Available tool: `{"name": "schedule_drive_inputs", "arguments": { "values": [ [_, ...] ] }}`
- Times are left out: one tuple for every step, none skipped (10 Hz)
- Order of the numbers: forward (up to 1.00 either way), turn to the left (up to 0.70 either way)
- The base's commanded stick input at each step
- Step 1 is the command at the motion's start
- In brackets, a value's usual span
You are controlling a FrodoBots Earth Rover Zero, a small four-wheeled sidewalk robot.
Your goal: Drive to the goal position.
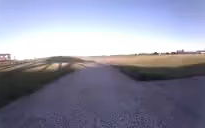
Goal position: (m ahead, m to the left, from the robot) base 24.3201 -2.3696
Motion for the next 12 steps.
{"name": "schedule_drive_inputs", "arguments": {
  "values": [
    [0.7, 0.0],
    [0.7, 0.0],
    [0.7, 0.0],
    [0.7, 0.0],
    [0.7, 0.0],
    [0.7, 0.0],
    [0.7, 0.0],
    [0.7, 0.0],
    [0.7, 0.0],
    [0.7, 0.0],
    [0.7, 0.0],
    [0.7, 0.0]
  ]
}}
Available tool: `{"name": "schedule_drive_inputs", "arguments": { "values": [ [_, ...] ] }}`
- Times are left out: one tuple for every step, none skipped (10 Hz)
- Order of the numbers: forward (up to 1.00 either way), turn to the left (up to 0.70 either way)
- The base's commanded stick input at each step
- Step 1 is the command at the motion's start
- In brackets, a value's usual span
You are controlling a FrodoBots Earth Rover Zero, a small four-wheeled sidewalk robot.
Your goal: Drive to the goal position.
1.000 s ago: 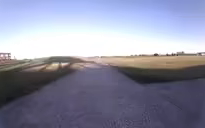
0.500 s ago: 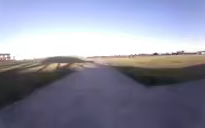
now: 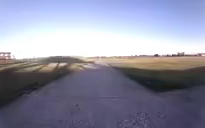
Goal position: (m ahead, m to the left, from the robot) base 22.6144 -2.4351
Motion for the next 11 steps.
{"name": "schedule_drive_inputs", "arguments": {
  "values": [
    [0.7, 0.0],
    [0.7, 0.0],
    [0.7, 0.0],
    [0.7, 0.0],
    [0.7, 0.0],
    [0.7, 0.0],
    [0.7, 0.0],
    [0.7, 0.0],
    [0.7, 0.0],
    [0.7, 0.0],
    [0.7, 0.0]
  ]
}}
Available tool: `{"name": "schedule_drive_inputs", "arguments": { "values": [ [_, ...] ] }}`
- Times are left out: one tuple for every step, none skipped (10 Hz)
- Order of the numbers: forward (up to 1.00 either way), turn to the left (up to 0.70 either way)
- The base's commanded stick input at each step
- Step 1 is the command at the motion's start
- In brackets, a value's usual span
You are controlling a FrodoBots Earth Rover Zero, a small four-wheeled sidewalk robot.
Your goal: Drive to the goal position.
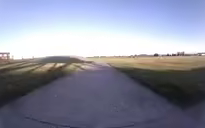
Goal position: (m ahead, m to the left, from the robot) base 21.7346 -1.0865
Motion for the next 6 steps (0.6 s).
{"name": "schedule_drive_inputs", "arguments": {
  "values": [
    [0.7, 0.0],
    [0.7, 0.0],
    [0.7, 0.0],
    [0.7, 0.0],
    [0.7, 0.0],
    [0.7, 0.0]
  ]
}}
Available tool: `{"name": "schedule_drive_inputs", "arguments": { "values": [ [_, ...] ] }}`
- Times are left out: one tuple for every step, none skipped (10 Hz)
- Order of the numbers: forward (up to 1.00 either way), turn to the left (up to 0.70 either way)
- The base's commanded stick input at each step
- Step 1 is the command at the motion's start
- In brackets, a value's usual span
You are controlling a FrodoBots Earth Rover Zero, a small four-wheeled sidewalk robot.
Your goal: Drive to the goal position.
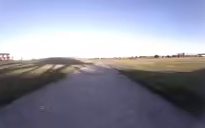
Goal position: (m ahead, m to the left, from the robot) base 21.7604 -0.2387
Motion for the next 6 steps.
{"name": "schedule_drive_inputs", "arguments": {
  "values": [
    [0.7, 0.0],
    [0.7, 0.0],
    [0.7, 0.0],
    [0.7, 0.0],
    [0.7, 0.0],
    [0.7, -0.03]
  ]
}}
